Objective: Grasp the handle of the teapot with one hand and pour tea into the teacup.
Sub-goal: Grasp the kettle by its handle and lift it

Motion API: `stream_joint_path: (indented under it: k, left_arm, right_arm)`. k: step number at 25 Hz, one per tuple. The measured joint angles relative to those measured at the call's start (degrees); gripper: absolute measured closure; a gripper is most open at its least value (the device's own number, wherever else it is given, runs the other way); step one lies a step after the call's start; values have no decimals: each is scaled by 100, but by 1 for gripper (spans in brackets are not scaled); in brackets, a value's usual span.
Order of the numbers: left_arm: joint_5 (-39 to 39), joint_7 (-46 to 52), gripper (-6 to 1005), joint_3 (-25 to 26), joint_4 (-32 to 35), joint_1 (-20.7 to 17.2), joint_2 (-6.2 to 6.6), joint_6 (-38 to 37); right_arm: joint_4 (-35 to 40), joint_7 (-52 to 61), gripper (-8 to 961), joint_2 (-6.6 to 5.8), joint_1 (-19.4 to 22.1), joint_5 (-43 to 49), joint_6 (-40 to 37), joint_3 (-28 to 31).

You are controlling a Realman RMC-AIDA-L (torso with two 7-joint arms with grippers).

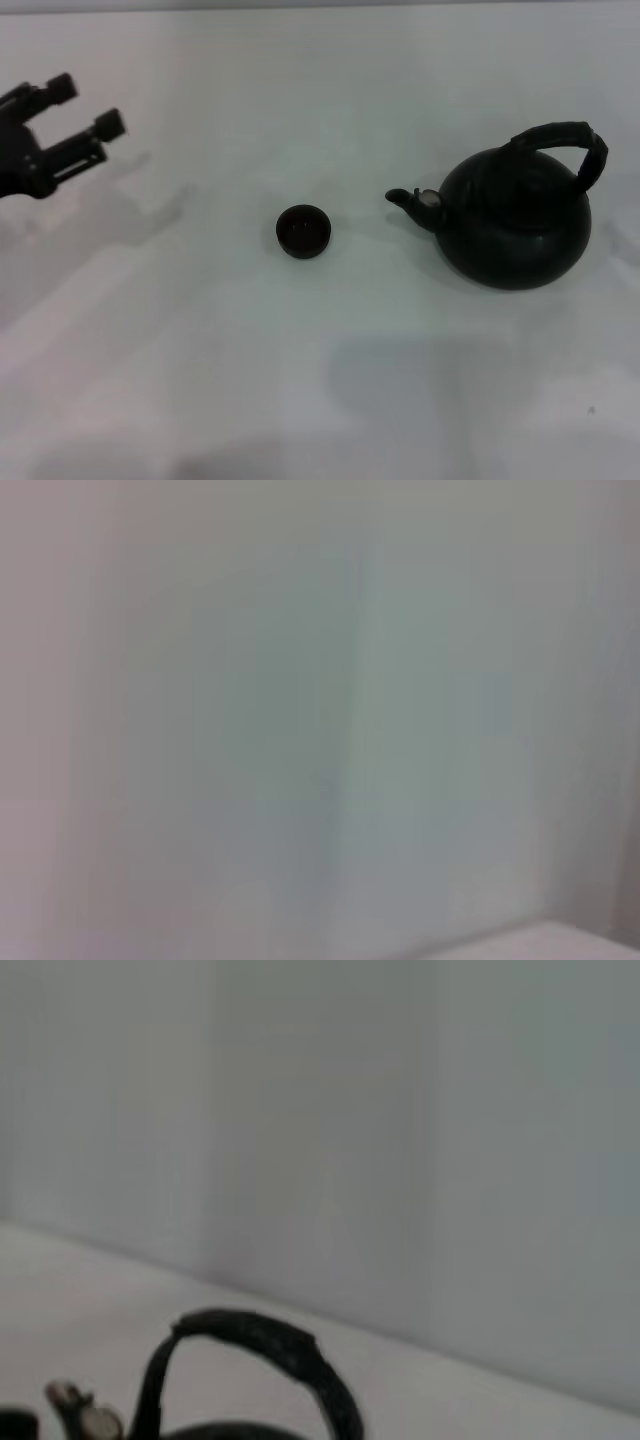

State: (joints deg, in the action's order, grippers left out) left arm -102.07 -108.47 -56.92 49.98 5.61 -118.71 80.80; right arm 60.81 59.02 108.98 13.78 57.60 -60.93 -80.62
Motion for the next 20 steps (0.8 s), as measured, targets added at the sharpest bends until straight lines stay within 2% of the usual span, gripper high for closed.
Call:
stream_joint_path:
  k: [3,4,5,9,13,20]
  left_arm:
    - [-327,-570,220,266,-557,11,2,137]
    - [-371,-660,220,311,-675,23,3,155]
    - [-404,-754,220,326,-775,36,3,166]
    - [-443,-858,221,376,-904,19,8,147]
    - [-533,-879,222,426,-948,-47,1,178]
    - [-636,-887,223,431,-990,-98,-3,228]
  right_arm:
    - [708,247,84,524,137,1029,99,373]
    - [719,258,85,629,99,1203,46,456]
    - [699,285,86,664,44,1270,11,469]
    - [338,546,89,607,-391,1305,-9,392]
    - [-124,549,92,600,-810,1390,-2,440]
    - [-567,495,97,599,-1153,1473,201,468]
